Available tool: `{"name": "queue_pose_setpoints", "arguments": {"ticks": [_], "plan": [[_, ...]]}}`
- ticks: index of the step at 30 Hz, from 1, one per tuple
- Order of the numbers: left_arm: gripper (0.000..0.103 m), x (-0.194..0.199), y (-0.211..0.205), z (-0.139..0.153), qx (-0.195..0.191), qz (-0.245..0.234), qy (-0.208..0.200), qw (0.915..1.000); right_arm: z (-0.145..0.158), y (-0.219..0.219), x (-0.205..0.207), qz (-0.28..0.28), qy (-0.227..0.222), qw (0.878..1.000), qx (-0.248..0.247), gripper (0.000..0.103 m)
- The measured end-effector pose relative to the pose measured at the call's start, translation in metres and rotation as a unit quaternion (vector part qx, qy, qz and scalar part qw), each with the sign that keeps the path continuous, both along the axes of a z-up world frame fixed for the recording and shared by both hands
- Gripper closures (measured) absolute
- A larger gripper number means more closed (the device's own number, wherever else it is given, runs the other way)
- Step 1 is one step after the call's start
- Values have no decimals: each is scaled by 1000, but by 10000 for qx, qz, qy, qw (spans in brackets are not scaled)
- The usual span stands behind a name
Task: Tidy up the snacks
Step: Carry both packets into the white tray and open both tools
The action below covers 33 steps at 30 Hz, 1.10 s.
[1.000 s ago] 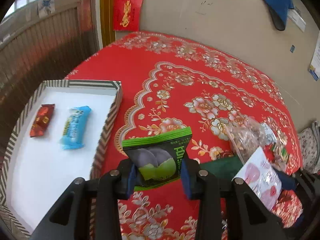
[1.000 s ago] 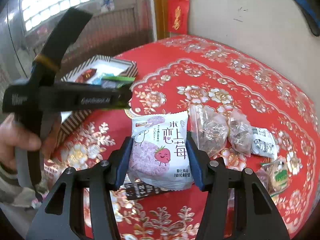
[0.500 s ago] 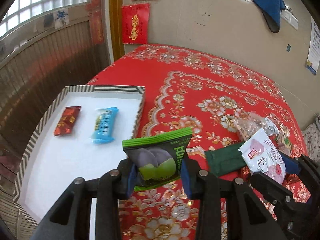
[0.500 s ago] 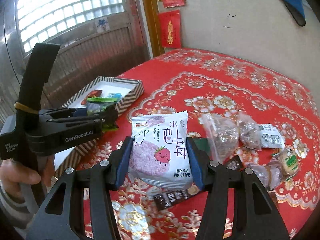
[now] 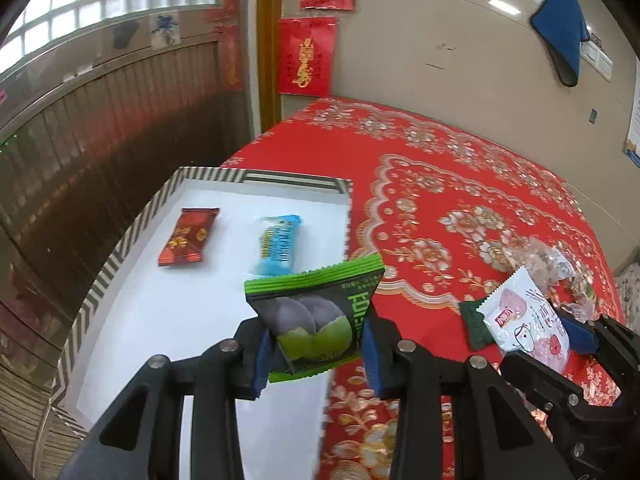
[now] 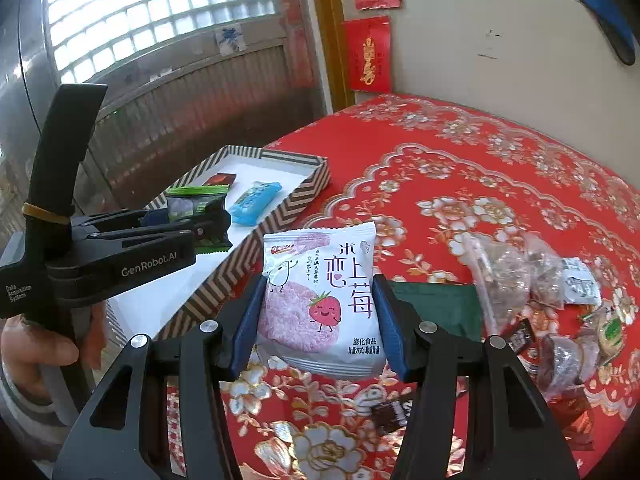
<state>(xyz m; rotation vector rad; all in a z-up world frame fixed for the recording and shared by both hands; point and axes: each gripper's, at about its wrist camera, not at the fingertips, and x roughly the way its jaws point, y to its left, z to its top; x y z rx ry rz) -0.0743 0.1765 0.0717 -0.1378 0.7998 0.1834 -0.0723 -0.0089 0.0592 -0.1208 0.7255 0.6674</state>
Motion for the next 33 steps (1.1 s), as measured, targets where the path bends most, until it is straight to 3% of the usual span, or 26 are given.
{"name": "queue_pose_setpoints", "arguments": {"ticks": [22,33], "plan": [[63,-9,85,-20,-6,618,280,9977,2,101,2,751,8,9970,-191,50],[63,-12,120,-34,-146,801,575,9950,-15,162,11,1207,152,9910,-562,50]]}}
